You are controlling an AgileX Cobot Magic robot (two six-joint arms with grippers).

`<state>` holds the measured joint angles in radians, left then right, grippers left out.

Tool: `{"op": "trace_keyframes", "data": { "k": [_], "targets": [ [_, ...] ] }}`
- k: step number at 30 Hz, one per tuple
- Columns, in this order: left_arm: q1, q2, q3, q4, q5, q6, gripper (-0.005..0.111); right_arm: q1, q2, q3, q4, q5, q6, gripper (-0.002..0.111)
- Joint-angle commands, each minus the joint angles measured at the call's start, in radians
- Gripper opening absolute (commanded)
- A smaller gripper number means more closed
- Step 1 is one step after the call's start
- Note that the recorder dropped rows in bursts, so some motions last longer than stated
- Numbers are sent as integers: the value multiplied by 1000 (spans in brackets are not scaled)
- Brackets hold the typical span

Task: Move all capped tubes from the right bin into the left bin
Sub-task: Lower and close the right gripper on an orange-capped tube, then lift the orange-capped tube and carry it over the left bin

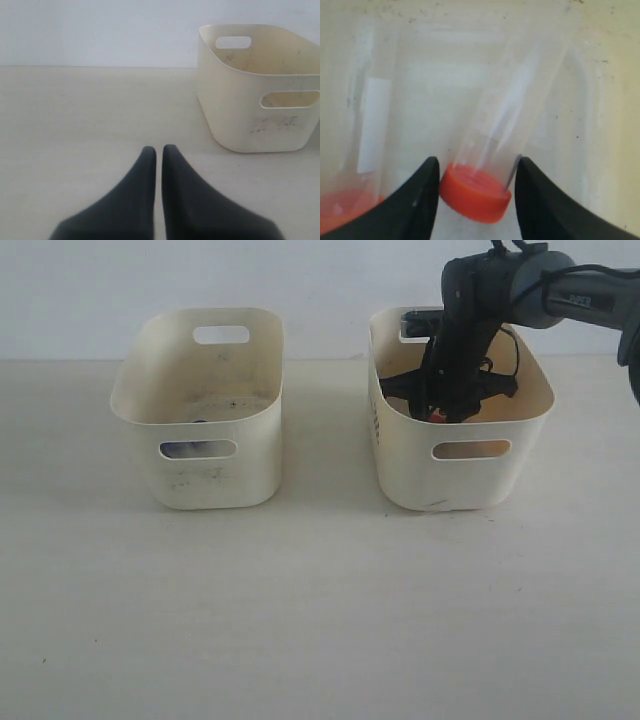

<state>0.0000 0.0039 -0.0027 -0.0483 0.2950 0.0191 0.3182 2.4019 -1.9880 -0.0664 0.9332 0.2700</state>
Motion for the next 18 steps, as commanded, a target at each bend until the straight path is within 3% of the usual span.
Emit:
{"op": "trace_keyframes", "data": {
  "k": [1,18],
  "targets": [
    [-4,-4,3,-9,1,-2,4,-17,-2,5,-25,-20,-18,0],
    [-4,-4,3,-9,1,-2,4,-17,-226,5,-25,65,-44,0]
  ]
}}
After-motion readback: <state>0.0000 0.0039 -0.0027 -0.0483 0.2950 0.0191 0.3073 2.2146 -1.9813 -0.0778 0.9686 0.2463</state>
